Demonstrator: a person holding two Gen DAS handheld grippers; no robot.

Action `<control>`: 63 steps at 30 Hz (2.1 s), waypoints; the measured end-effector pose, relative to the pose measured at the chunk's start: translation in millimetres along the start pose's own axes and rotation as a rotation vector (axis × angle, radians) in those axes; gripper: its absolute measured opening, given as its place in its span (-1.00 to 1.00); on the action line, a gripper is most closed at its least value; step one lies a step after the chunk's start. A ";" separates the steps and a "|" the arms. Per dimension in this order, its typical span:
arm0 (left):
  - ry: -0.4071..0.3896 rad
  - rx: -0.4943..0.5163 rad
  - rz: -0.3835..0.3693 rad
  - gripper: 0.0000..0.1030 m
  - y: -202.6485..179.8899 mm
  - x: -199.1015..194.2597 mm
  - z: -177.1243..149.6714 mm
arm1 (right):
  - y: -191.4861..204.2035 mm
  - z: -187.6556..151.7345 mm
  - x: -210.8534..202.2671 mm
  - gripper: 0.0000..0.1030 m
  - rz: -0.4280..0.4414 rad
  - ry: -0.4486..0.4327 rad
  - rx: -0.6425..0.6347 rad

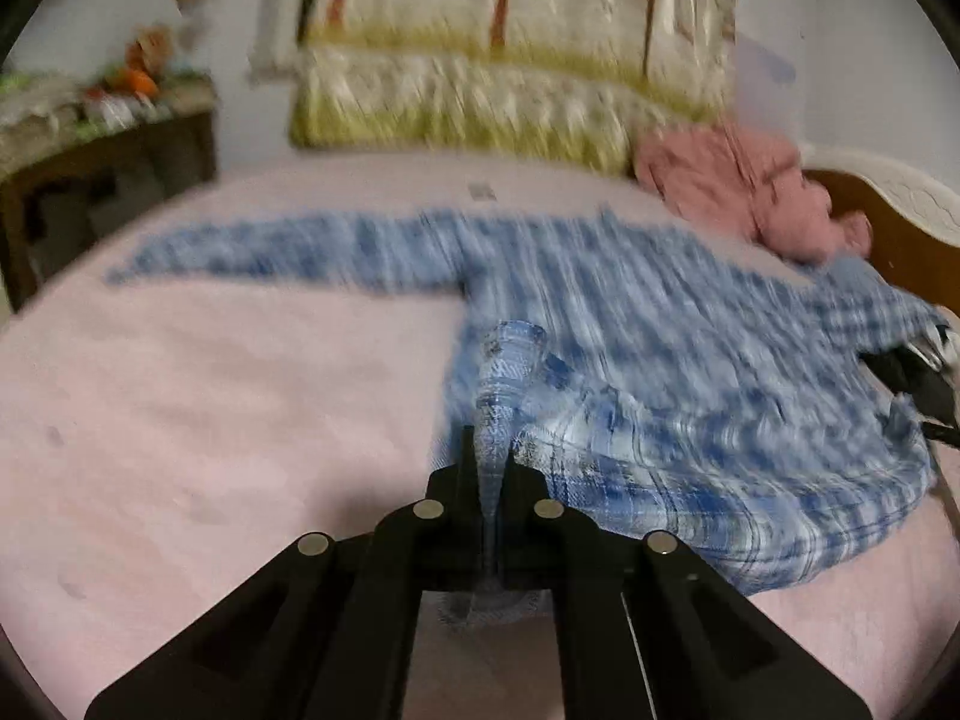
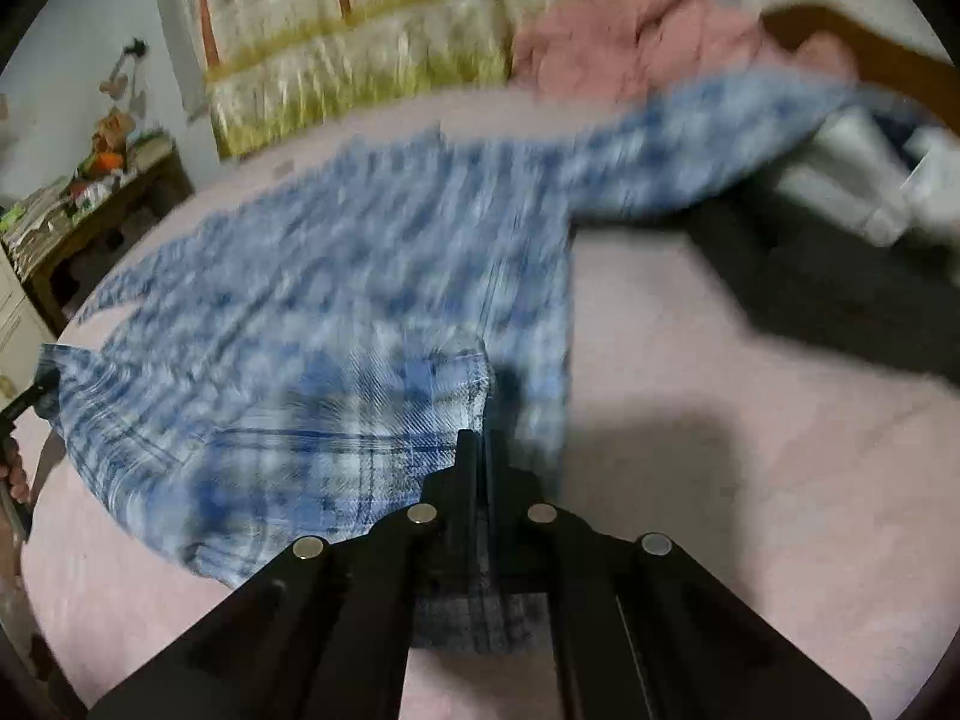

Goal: Fold large clothes

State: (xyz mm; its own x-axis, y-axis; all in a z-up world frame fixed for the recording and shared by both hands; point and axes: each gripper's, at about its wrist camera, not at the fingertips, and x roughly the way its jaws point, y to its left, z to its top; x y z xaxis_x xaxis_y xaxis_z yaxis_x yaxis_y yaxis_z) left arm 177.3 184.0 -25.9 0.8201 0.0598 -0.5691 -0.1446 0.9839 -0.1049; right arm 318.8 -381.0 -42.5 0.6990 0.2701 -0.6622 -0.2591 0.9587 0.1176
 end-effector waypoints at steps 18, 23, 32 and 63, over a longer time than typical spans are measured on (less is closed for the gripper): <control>0.235 -0.071 -0.167 0.94 -2.4 17.1 -26.9 | -23.5 -52.7 -42.2 0.57 -0.039 -0.001 0.242; 0.242 -0.388 -0.306 0.92 32.5 32.0 -34.6 | -38.8 -67.2 -28.2 0.57 0.092 0.032 0.407; 0.222 -0.261 -0.050 -0.85 15.7 26.5 -29.2 | -29.7 -66.7 -22.6 -0.79 0.006 -0.023 0.404; 0.062 0.465 -0.061 0.52 -112.5 -43.6 -51.7 | 98.5 -56.1 -78.4 0.35 -0.053 0.008 -0.362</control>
State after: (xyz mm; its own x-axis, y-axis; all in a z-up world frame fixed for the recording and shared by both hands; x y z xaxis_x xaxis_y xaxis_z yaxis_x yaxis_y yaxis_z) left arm 129.2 62.0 -31.4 0.7828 0.0037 -0.6222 0.1774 0.9571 0.2290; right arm 201.1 -312.8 -20.6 0.7131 0.2190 -0.6660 -0.4430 0.8771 -0.1859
